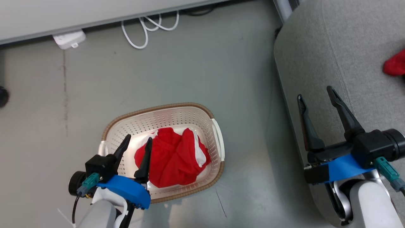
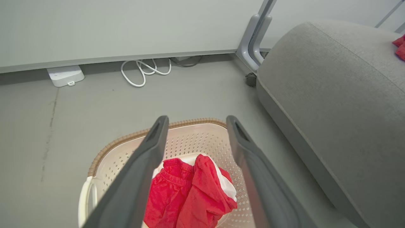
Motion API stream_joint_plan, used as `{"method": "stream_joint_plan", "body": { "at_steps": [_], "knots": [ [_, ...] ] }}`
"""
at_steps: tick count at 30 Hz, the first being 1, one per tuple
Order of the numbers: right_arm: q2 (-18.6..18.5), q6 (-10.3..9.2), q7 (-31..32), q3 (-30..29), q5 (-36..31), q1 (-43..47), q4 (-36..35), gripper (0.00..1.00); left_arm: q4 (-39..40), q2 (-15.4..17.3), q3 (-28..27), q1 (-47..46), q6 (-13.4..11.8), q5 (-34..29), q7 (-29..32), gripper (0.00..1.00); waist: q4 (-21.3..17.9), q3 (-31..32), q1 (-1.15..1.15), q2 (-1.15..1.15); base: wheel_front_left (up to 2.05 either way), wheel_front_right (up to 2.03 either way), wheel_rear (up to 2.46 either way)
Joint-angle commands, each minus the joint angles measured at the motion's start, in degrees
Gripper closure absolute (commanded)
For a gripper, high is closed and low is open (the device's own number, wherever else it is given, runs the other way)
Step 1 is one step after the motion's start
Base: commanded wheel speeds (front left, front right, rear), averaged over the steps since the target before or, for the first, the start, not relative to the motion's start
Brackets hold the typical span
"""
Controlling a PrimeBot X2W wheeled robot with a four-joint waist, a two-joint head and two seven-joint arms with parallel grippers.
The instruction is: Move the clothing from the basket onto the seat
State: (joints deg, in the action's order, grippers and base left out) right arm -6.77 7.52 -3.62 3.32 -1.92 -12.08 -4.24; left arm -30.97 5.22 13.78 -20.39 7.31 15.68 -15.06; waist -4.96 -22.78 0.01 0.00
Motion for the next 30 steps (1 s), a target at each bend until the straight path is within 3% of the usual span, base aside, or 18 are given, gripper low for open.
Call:
{"method": "stream_joint_plan", "body": {
  "at_steps": [1,12,21,30],
  "knots": [
    [0.2,-0.05,-0.4,0.2,0.1,-1.4,0.1,0.0,-0.8,0.7,0.6,-1.8,0.2,0.5,-0.2,0.0,-4.5,-5.5,-0.01,0.0,0.0,0.0,0.0],
    [2.6,-0.05,-4.1,4.3,1.1,-7.6,2.0,0.0,-16.0,3.5,9.2,-13.5,0.2,3.1,1.3,0.0,-12.1,-17.0,-0.01,0.0,0.0,0.0,0.0],
    [3.8,-0.06,-7.7,7.2,2.6,-10.3,5.0,0.0,-26.4,4.1,9.5,-21.2,0.1,4.3,3.3,0.0,-16.1,-23.2,-0.01,0.0,0.0,0.0,0.0],
    [4.0,-0.06,-9.7,9.5,4.9,-12.8,6.8,0.0,-32.7,5.6,7.9,-27.9,-4.0,5.1,4.8,0.0,-18.7,-28.4,-0.01,0.0,0.0,0.0,0.0]
  ]
}}
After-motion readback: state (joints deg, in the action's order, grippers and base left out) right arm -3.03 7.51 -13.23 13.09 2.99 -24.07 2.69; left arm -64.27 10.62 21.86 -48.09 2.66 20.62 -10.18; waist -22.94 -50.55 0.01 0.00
